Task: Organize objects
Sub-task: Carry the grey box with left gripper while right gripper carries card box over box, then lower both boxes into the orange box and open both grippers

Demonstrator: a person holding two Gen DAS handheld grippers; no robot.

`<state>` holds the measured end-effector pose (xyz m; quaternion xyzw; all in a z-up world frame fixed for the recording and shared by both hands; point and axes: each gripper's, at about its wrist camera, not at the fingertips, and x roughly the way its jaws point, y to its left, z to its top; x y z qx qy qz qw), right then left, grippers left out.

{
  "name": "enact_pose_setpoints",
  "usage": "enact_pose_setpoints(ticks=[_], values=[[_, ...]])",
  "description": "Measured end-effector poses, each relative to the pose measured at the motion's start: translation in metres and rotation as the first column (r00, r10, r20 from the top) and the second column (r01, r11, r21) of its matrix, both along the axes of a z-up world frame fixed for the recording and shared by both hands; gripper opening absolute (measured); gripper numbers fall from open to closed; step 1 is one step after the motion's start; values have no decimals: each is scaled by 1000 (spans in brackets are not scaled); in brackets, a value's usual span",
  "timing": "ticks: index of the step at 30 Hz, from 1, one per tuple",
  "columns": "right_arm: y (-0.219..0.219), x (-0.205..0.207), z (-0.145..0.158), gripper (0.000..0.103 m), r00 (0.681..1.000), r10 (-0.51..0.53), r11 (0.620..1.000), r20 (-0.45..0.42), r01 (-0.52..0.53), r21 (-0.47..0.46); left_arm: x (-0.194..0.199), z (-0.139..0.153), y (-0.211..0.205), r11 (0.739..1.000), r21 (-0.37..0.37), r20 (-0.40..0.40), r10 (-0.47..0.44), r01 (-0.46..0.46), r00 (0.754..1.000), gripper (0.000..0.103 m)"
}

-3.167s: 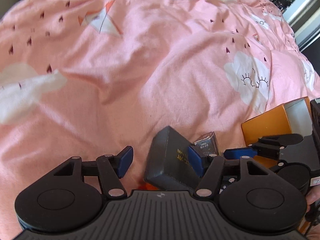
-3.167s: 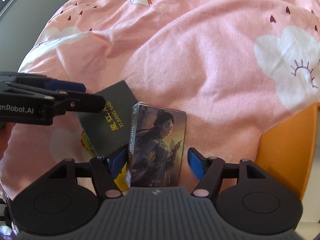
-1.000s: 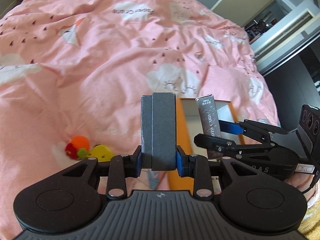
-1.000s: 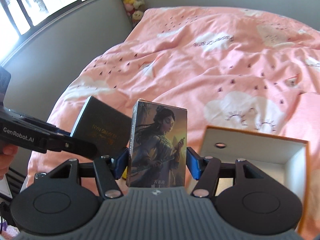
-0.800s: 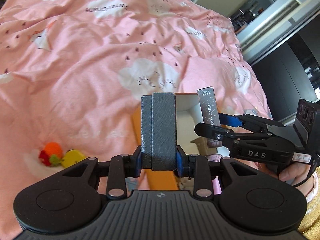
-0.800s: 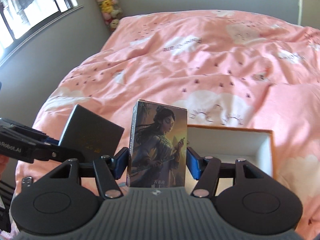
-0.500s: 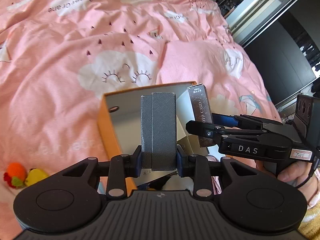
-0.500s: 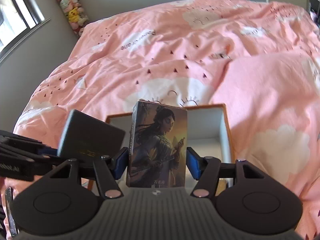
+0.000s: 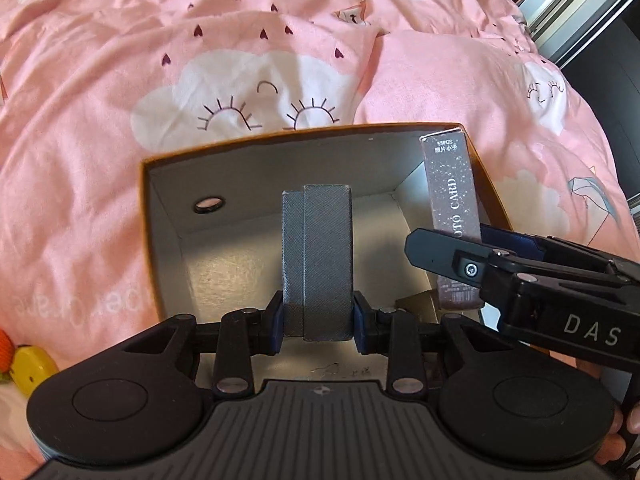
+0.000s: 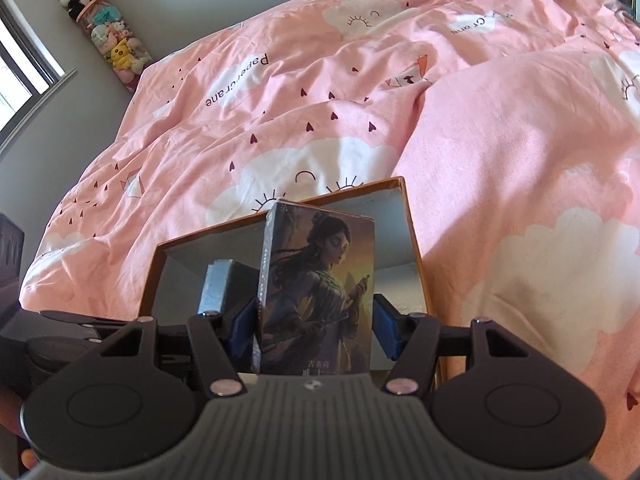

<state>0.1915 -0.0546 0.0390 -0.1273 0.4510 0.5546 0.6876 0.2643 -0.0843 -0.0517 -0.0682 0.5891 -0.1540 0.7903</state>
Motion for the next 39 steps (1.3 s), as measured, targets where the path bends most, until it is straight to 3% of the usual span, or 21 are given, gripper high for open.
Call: enact_pose_setpoints(ticks=[3,9,15,20,25,32,35,39], values=[[2,2,-3,63,1000,11,1000,-4,-11,-2,5,-12,-1,1000,-19,-56,24,-25,998,36],[4,3,-2,63,1000,25,1000,1,-25,-1,8,-24,-5,1000,-14,-75,26,-27,997,37],[5,-1,0,63,998,43,999,51,-42,-17,5,-16,-7,999,29,-67,-29,31,997,53],[6,-4,-2,63,996,55,998,64,-53,-31,-2,4,-15,976,166,29,-145,138,989,53],[12,-10,-4,63,995,67,997,74,-64,-44,-3,15,-11,952,271,85,-173,144,981,51],[23,-20,-7,63,993,78,995,92,-72,-76,-7,38,20,977,175,162,-148,119,976,51],[28,-31,-9,63,984,104,991,147,-90,-101,-9,50,38,992,108,226,-90,67,970,51],[39,-39,-16,63,984,107,985,144,-84,-152,-10,62,60,998,55,278,-7,-9,961,51]])
